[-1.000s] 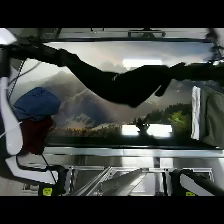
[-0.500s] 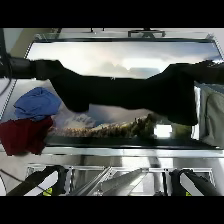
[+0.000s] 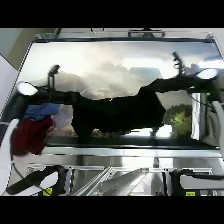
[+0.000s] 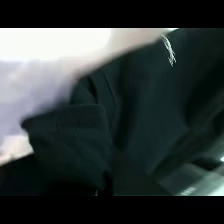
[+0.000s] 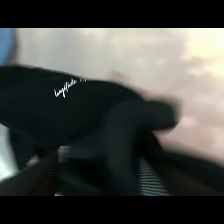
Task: Fold the shirts.
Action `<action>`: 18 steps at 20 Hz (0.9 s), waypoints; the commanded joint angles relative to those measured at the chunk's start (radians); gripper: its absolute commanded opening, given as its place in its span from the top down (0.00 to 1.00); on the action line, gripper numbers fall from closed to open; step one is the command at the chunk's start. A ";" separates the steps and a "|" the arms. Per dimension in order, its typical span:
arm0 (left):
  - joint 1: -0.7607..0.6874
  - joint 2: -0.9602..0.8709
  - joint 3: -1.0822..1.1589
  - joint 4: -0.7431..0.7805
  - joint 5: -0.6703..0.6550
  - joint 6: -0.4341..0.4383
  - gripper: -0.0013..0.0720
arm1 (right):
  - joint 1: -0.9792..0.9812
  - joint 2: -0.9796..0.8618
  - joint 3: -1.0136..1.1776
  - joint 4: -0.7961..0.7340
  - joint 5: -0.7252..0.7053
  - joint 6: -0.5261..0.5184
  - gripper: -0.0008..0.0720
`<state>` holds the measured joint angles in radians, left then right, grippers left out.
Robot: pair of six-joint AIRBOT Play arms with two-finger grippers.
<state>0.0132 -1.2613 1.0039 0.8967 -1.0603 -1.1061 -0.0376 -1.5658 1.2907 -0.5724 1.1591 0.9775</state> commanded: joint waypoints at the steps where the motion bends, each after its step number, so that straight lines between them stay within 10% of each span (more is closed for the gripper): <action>1: -0.003 -0.161 -0.020 0.002 0.080 0.037 0.98 | -0.010 -0.145 0.018 -0.003 -0.110 -0.004 0.24; 2: 0.007 -0.200 0.005 0.002 0.044 0.039 0.84 | -0.042 -0.138 0.030 -0.003 -0.091 0.012 0.24; 4: 0.048 -0.269 0.080 0.002 -0.096 0.035 0.01 | -0.124 -0.095 0.048 -0.004 -0.006 0.019 0.24; 9: 0.169 -0.352 0.279 0.003 -0.373 0.032 0.02 | -0.332 0.077 -0.024 -0.133 0.259 0.101 0.35; 14: 0.215 -0.368 0.333 0.002 -0.377 0.056 0.02 | -0.364 0.348 -0.428 -0.258 0.194 0.080 0.35; 16: 0.204 -0.380 0.333 0.000 -0.384 0.087 0.02 | -0.337 0.411 -0.580 -0.259 0.094 0.022 0.05; 18: 0.183 -0.407 0.333 0.001 -0.389 0.119 0.02 | -0.308 0.416 -0.670 -0.262 0.011 -0.047 0.04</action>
<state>0.2077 -1.6417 1.3281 0.8986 -1.4311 -1.0317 -0.3706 -1.2102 0.7902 -0.8043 1.2850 1.0161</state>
